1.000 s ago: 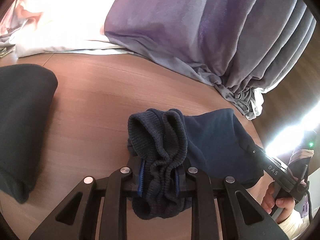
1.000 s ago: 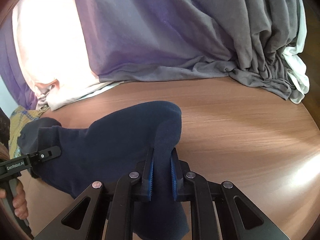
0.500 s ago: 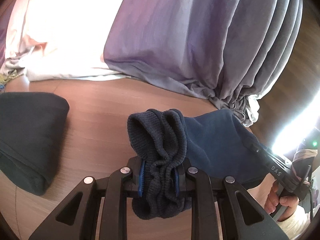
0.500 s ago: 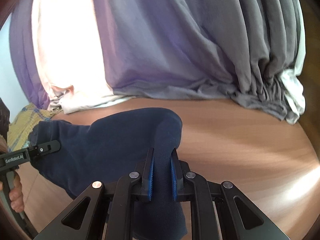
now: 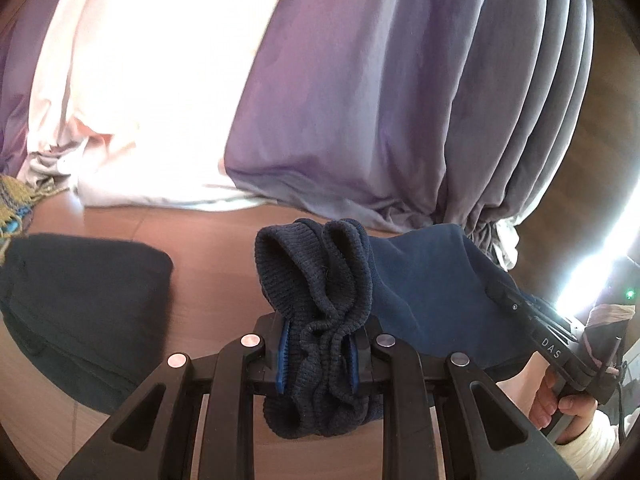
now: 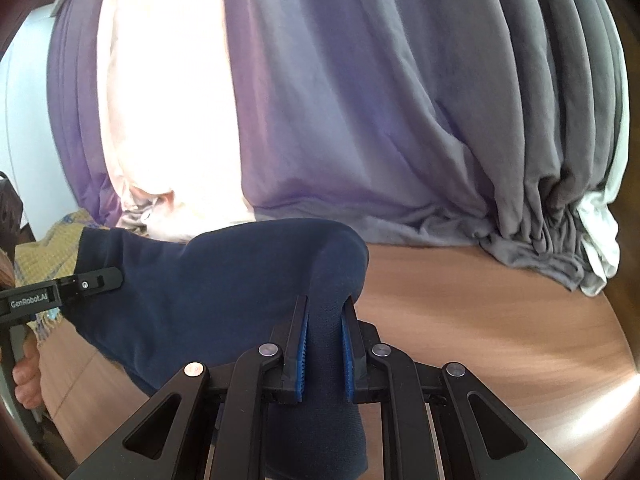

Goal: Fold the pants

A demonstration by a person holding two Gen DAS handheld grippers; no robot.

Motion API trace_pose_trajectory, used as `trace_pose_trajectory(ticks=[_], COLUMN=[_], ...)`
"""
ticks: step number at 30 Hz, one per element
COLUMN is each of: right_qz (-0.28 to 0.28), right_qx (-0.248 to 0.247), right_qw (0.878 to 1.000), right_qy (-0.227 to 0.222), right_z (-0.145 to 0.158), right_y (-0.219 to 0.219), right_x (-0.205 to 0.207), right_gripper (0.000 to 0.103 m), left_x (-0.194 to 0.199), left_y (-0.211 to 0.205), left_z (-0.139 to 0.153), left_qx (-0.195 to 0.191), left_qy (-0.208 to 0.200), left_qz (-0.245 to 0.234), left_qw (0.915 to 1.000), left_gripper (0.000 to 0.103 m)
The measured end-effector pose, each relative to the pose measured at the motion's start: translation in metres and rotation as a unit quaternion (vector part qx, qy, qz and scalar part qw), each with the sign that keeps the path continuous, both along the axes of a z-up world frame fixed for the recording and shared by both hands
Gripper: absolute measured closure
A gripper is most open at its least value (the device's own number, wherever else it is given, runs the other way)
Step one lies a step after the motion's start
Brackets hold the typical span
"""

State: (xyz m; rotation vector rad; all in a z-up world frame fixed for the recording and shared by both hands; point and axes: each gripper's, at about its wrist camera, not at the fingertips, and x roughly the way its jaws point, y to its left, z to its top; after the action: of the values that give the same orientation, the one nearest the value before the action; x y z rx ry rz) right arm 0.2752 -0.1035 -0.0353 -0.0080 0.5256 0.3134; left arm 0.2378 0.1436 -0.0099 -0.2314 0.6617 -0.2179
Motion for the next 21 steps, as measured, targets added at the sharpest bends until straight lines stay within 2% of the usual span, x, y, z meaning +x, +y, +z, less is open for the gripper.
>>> trace_pose_trajectory(ticks=[6,13,21], right_qz=[-0.008,-0.038,-0.047], right_qx=[-0.001,-0.001,-0.010], right_qw=[1.000,0.999,0.997], right_qy=[-0.028,-0.037,-0.052], right_z=[0.017,0.026,0.037], right_y=[0.035,0.086,0.153], right_x=[-0.009,-0.022,-0.034], right_gripper=[0.088,0.088,0.088], left_x=[-0.003,0.001,-0.005], left_y=[0.039,0.092,0.152], left_z=[0.023,0.046,0.061], left_qx=[0.003,0.010,0.016], left_qy=[-0.026,-0.034,-0.046], left_qz=[-0.017,-0.048,-0.061], left_qw=[0.9995,0.9982,0.9970], left_gripper=[0.081,0.081,0.081])
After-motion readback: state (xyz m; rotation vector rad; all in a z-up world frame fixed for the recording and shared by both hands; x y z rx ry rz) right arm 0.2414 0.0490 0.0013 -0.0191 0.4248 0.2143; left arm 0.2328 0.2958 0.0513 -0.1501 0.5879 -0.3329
